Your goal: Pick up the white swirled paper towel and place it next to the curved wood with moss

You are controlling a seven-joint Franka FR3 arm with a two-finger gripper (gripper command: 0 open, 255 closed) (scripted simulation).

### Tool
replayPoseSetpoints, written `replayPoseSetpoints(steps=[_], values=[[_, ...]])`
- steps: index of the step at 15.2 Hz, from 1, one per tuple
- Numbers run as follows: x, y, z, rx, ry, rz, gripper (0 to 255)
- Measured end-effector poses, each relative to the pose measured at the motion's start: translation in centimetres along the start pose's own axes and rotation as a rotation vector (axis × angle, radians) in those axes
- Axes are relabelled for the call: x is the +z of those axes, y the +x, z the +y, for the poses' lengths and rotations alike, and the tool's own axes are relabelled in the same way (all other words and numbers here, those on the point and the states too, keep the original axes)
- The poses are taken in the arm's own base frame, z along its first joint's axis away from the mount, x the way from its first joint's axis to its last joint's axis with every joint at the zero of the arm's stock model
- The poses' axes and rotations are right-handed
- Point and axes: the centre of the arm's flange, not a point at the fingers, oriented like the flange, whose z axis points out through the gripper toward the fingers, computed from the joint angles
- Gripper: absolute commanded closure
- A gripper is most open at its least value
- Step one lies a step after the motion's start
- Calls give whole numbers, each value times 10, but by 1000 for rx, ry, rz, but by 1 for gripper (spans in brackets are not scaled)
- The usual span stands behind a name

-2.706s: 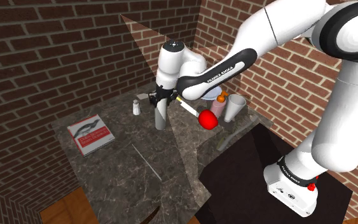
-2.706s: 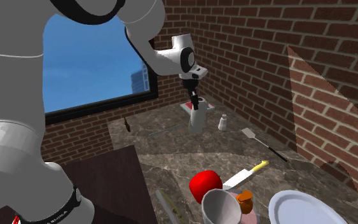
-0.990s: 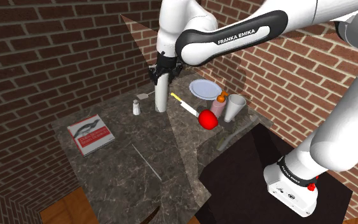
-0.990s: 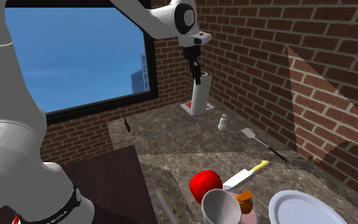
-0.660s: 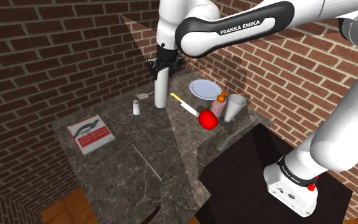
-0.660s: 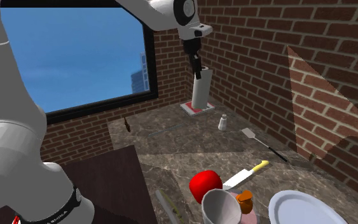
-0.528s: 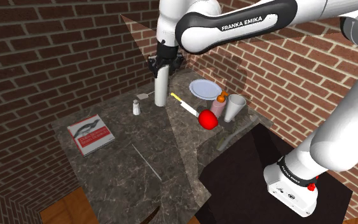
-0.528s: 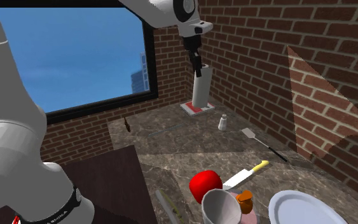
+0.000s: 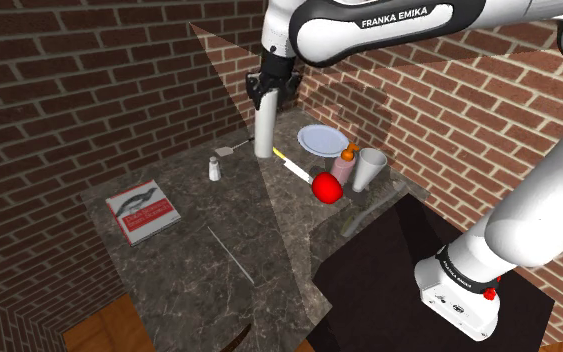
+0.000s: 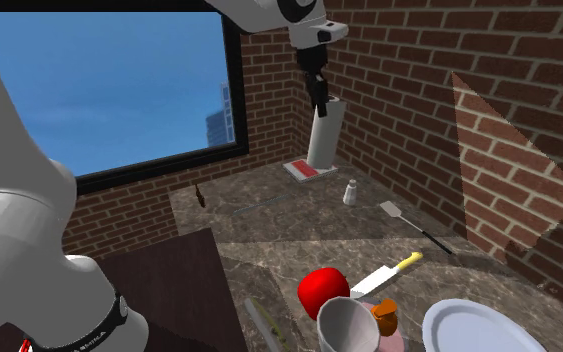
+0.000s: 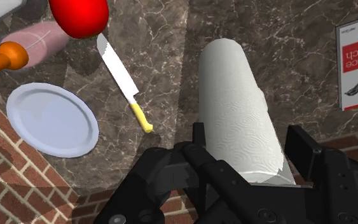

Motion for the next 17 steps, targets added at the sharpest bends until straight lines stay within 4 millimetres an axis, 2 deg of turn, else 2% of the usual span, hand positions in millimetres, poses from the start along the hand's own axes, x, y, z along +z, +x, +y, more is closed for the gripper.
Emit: replayPoseSetpoints(steps=[17], values=[[16,80,207,1,0,0,255]])
